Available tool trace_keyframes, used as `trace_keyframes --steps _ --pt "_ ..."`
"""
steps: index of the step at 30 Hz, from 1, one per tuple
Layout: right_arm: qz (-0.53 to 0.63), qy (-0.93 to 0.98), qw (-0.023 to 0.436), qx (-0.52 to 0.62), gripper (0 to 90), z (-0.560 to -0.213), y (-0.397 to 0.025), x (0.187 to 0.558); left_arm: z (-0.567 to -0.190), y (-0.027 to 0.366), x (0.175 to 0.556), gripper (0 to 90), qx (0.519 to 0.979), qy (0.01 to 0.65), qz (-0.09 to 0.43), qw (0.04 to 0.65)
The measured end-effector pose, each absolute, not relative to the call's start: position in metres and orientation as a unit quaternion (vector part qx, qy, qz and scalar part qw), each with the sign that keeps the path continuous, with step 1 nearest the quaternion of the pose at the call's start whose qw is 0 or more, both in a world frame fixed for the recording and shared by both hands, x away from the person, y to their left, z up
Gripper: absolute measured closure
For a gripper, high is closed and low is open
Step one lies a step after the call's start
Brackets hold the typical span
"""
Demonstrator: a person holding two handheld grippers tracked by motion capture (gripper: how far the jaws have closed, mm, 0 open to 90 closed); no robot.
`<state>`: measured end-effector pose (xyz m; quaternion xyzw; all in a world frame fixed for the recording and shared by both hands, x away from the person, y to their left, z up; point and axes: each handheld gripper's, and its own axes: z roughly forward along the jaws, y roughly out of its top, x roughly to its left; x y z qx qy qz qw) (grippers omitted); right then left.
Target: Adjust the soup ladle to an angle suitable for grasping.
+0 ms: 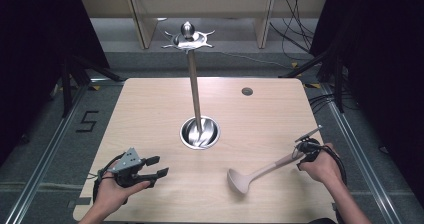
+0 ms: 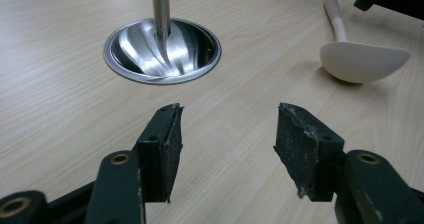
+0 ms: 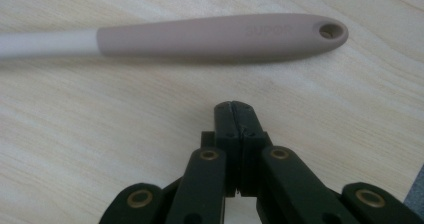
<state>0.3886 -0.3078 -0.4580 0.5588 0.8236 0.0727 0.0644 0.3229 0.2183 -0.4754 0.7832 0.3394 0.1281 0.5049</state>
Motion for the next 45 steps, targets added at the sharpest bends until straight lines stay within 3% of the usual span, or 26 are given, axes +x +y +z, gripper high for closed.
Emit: trace_keyframes --steps 11,15,16,20,22,26,32,45 --pt "0.074 0.824 0.040 0.560 90.0 -0.471 -0.313 0.407 -0.478 0.216 0.327 43.4 0.790 0.337 0.125 0.497" --pt "0.049 0.828 0.067 0.555 90.0 -0.471 -0.310 0.413 -0.477 0.217 0.326 43.3 0.786 0.342 0.127 0.500" --pt "0.067 0.820 0.046 0.567 90.0 -0.471 -0.309 0.415 -0.477 0.218 0.326 43.3 0.788 0.340 0.126 0.498" --pt "0.064 0.820 0.052 0.567 90.0 -0.471 -0.306 0.420 -0.477 0.219 0.325 43.3 0.786 0.342 0.127 0.500" --pt "0.052 0.824 0.081 0.559 90.0 -0.472 -0.302 0.425 -0.477 0.219 0.326 43.3 0.787 0.341 0.127 0.498" --pt "0.069 0.824 0.067 0.558 90.0 -0.472 -0.299 0.433 -0.477 0.219 0.326 43.3 0.788 0.341 0.127 0.496" --pt "0.074 0.831 0.106 0.541 90.0 -0.473 -0.287 0.449 -0.477 0.218 0.326 43.2 0.785 0.343 0.126 0.501" --pt "0.090 0.808 0.103 0.573 87.3 -0.470 -0.269 0.464 -0.477 0.219 0.325 43.2 0.787 0.341 0.126 0.499"
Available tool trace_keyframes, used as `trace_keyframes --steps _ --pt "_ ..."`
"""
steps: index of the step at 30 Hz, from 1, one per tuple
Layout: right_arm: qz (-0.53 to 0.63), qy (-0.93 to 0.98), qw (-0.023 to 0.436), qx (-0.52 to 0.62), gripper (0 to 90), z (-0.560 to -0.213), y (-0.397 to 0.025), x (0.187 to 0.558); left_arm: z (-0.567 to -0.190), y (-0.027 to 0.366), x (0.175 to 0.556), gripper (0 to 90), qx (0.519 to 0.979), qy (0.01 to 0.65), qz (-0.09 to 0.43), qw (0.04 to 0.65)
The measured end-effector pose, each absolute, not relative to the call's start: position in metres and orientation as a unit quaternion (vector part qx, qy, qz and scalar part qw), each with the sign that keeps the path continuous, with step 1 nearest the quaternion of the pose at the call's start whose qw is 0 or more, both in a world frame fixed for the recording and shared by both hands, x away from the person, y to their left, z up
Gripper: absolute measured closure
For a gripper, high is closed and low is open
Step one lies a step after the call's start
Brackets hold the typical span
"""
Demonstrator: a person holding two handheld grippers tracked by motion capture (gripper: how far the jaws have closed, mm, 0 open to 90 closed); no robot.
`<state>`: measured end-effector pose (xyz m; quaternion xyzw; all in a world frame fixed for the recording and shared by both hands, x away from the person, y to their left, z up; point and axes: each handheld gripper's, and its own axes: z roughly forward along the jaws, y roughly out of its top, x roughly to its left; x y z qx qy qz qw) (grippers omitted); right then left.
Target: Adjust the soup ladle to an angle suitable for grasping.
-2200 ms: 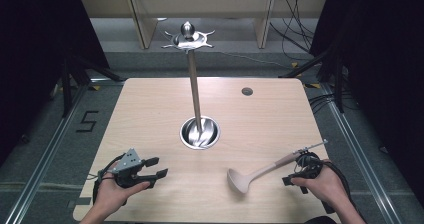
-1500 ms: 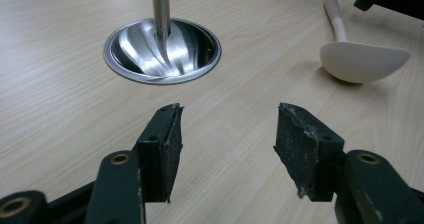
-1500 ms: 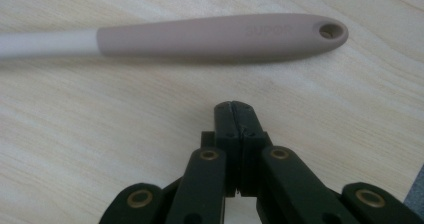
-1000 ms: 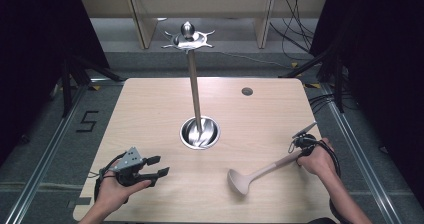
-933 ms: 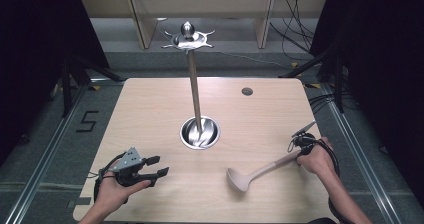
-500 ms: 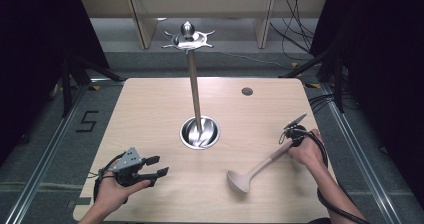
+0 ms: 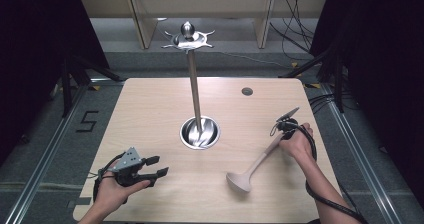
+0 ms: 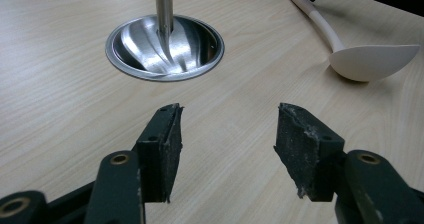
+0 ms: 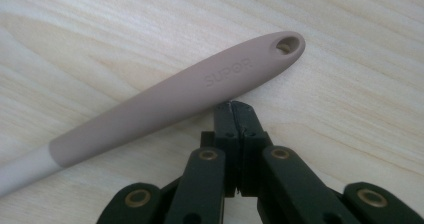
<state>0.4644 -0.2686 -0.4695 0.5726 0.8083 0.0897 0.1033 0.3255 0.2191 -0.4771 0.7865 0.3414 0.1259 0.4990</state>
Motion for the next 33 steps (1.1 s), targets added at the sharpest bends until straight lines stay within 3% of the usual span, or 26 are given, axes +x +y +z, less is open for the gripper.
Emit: trace_keyframes --steps 2,6,7,8,9,10,11,14,15,27,29,33 --pt "0.089 0.793 0.106 0.594 83.7 -0.467 -0.265 0.463 -0.477 0.219 0.325 43.2 0.787 0.341 0.127 0.499" --pt "0.142 0.740 0.096 0.651 64.5 -0.449 -0.271 0.455 -0.477 0.219 0.325 43.2 0.787 0.340 0.127 0.499" --pt "0.142 0.740 0.096 0.651 64.5 -0.449 -0.271 0.455 -0.477 0.219 0.325 43.2 0.787 0.340 0.126 0.499" --pt "0.164 0.710 0.069 0.681 52.9 -0.443 -0.270 0.452 -0.476 0.219 0.325 43.3 0.787 0.340 0.129 0.498" --pt "0.164 0.710 0.069 0.681 52.9 -0.443 -0.270 0.452 -0.476 0.218 0.325 43.3 0.788 0.340 0.130 0.497" --pt "0.174 0.699 0.041 0.692 44.0 -0.442 -0.269 0.449 -0.476 0.218 0.325 43.3 0.789 0.340 0.130 0.496" --pt "0.177 0.694 0.037 0.697 40.8 -0.443 -0.267 0.450 -0.476 0.218 0.325 43.3 0.789 0.339 0.131 0.495" --pt "0.174 0.680 0.022 0.712 37.4 -0.444 -0.261 0.448 -0.476 0.218 0.324 43.3 0.788 0.336 0.127 0.500" --pt "0.165 0.655 -0.008 0.737 36.9 -0.446 -0.252 0.449 -0.476 0.218 0.324 43.3 0.788 0.337 0.128 0.500" --pt "0.137 0.690 -0.013 0.710 37.3 -0.467 -0.230 0.453 -0.476 0.218 0.324 43.3 0.789 0.338 0.130 0.496" --pt "0.115 0.674 -0.014 0.730 43.3 -0.470 -0.225 0.454 -0.476 0.218 0.324 43.3 0.790 0.338 0.129 0.495" --pt "0.082 0.710 -0.002 0.700 47.2 -0.472 -0.229 0.455 -0.476 0.218 0.325 43.3 0.791 0.334 0.126 0.497"
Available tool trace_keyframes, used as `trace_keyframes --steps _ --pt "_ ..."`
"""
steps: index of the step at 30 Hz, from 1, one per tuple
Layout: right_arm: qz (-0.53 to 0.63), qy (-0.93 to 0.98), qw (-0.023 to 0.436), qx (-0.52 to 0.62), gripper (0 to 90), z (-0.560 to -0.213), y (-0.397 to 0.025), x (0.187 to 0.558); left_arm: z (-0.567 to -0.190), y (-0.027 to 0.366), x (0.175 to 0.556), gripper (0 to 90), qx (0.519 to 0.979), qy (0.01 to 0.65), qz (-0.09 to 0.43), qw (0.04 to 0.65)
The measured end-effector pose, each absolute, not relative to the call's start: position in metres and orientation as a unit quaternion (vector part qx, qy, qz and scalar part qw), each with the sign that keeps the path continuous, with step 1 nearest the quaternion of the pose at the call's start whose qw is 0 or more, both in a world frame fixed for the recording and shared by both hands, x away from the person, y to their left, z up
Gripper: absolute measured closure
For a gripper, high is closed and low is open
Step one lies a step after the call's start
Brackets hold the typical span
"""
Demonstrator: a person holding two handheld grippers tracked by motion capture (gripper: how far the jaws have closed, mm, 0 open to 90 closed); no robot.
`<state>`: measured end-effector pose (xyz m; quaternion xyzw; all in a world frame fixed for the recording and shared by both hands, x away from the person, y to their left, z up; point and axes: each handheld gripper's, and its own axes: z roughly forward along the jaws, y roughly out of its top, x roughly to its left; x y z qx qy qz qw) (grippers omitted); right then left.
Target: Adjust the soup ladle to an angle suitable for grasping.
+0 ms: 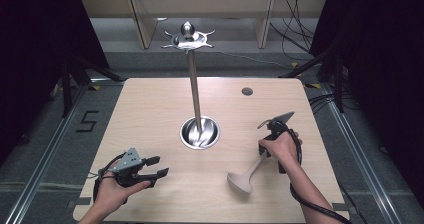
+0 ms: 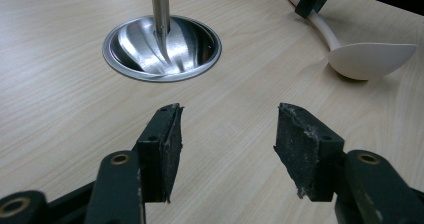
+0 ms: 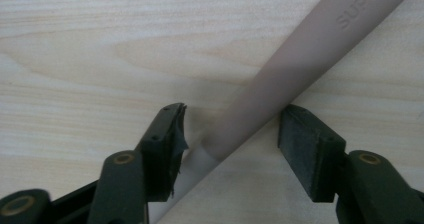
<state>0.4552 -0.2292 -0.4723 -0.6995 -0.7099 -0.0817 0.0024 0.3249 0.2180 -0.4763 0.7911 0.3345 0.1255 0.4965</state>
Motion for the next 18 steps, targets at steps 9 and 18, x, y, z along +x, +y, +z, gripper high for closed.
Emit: trace_keyframes --steps 9,18 --pt "-0.075 -0.701 0.015 -0.709 55.4 -0.4697 -0.2230 0.4589 -0.4765 0.2181 0.3248 43.3 0.791 0.335 0.126 0.497" --pt "-0.097 -0.721 0.029 -0.686 75.6 -0.4676 -0.2198 0.4574 -0.4760 0.2184 0.3242 43.4 0.792 0.337 0.129 0.492"
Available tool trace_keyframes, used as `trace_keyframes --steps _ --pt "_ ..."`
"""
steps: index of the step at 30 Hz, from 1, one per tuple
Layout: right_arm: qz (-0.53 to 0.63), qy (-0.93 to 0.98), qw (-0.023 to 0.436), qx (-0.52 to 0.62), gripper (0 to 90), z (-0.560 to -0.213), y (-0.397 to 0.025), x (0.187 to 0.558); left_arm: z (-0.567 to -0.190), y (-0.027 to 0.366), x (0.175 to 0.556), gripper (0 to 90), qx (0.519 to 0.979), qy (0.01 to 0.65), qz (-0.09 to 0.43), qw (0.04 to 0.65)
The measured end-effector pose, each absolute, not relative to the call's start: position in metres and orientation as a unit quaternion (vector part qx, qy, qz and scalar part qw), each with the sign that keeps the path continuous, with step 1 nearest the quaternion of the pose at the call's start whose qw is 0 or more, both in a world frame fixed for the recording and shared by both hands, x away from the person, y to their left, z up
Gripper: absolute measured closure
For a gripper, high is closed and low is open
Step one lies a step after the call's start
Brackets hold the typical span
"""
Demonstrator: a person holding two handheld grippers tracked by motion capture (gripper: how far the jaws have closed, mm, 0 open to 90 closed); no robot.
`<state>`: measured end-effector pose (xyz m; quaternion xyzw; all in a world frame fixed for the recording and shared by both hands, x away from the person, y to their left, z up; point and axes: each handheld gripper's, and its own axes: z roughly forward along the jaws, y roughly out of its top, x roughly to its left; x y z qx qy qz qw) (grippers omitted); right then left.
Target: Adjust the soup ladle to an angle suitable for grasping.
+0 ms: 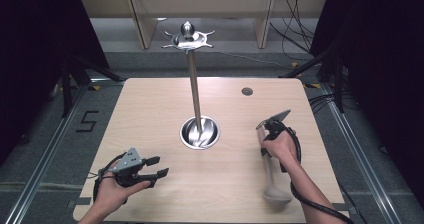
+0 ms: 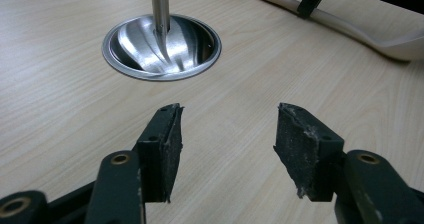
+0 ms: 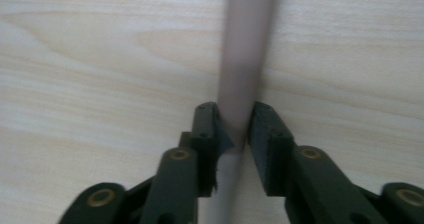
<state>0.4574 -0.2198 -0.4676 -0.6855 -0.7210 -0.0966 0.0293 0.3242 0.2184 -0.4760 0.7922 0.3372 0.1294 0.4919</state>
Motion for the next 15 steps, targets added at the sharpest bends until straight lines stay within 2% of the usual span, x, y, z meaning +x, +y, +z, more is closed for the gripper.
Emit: trace_keyframes --steps 2,5,6,7,15 --pt "-0.098 -0.731 0.015 -0.675 75.6 -0.467 -0.219 0.455 -0.477 0.218 0.324 43.4 0.791 0.337 0.128 0.494" --pt "-0.102 -0.731 0.025 -0.674 75.7 -0.464 -0.223 0.453 -0.477 0.218 0.325 43.4 0.788 0.338 0.124 0.499" --pt "-0.132 -0.753 -0.001 -0.644 75.8 -0.465 -0.230 0.452 -0.477 0.218 0.325 43.4 0.792 0.335 0.125 0.494" --pt "-0.140 -0.754 -0.003 -0.642 75.7 -0.463 -0.232 0.450 -0.477 0.218 0.325 43.5 0.792 0.336 0.125 0.495" --pt "-0.210 -0.756 -0.003 -0.620 75.7 -0.440 -0.245 0.426 -0.477 0.219 0.325 43.5 0.791 0.338 0.126 0.495"
